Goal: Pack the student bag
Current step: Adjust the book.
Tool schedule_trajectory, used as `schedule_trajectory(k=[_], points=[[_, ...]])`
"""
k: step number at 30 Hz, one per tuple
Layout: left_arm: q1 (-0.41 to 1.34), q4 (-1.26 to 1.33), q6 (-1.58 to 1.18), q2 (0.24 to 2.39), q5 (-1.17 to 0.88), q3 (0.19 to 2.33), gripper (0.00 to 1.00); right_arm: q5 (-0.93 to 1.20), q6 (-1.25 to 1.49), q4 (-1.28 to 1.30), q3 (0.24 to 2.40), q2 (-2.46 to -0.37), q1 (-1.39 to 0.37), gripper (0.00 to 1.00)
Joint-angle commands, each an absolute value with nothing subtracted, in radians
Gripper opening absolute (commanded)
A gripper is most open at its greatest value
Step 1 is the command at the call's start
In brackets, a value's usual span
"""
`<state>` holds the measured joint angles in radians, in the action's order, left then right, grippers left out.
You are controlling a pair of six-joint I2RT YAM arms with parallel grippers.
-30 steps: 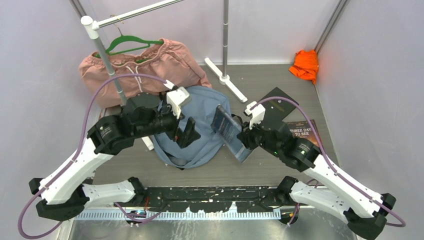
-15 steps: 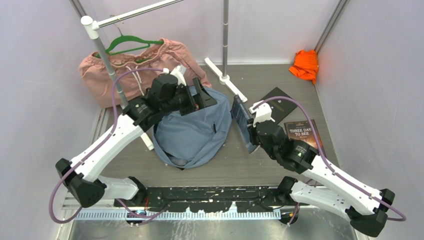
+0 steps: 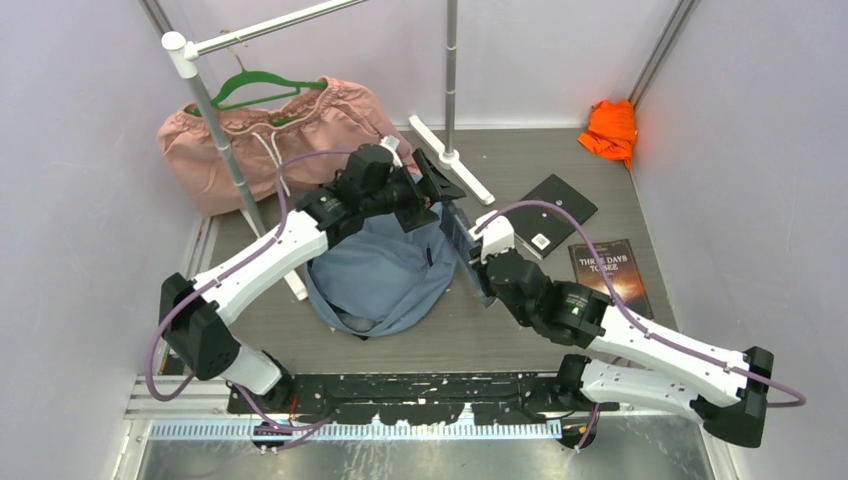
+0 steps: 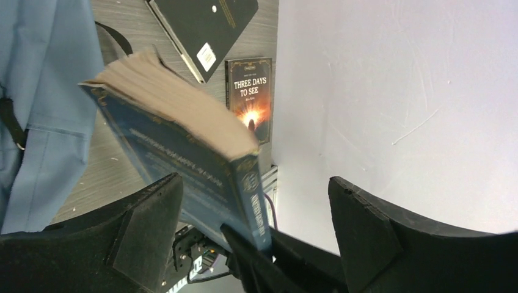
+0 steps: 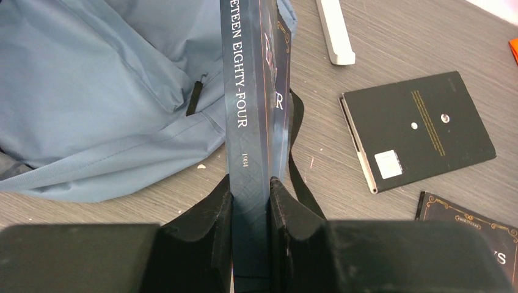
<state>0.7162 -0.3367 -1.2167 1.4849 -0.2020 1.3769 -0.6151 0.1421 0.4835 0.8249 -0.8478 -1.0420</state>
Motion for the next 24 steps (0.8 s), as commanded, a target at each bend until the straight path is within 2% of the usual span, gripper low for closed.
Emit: schedule_trajectory(k=[1, 6, 12, 13, 14, 15, 16, 20, 21, 23, 24], points=[[0.74, -0.239, -1.25, 1.512, -0.228, 1.399, 0.87, -0.728, 0.1, 0.305, 0.863, -0.863, -1.097, 0.01], [0.755, -0.249, -1.237, 1.548, -0.218, 1.386, 0.75, -0.756, 0.11, 0.275, 0.866, -0.879, -1.129, 0.01], [0.78, -0.235, -1.234, 1.558, -0.211, 1.358, 0.5, -0.811, 0.12, 0.262, 0.869, -0.909, -1.141, 0.01], [0.782, -0.228, -1.229, 1.563, -0.22, 1.358, 0.41, -0.821, 0.12, 0.264, 0.873, -0.918, -1.143, 0.01], [0.781, -0.219, -1.227, 1.568, -0.229, 1.355, 0.28, -0.825, 0.12, 0.267, 0.878, -0.927, -1.145, 0.01], [0.782, -0.207, -1.228, 1.574, -0.241, 1.353, 0.11, -0.825, 0.121, 0.267, 0.883, -0.934, -1.147, 0.01], [0.782, -0.2, -1.226, 1.578, -0.25, 1.352, 0.01, -0.824, 0.124, 0.265, 0.885, -0.937, -1.148, 0.01], [0.782, -0.211, -1.185, 1.587, -0.274, 1.367, 0.0, -0.87, 0.175, 0.276, 0.884, -0.934, -1.149, 0.02], [0.781, -0.216, -1.166, 1.584, -0.273, 1.369, 0.0, -0.892, 0.199, 0.297, 0.887, -0.933, -1.15, 0.14], [0.775, -0.232, -1.125, 1.57, -0.274, 1.37, 0.0, -0.9, 0.233, 0.34, 0.895, -0.924, -1.15, 0.58], [0.768, -0.244, -1.105, 1.561, -0.277, 1.37, 0.0, -0.891, 0.246, 0.359, 0.896, -0.912, -1.15, 0.76]])
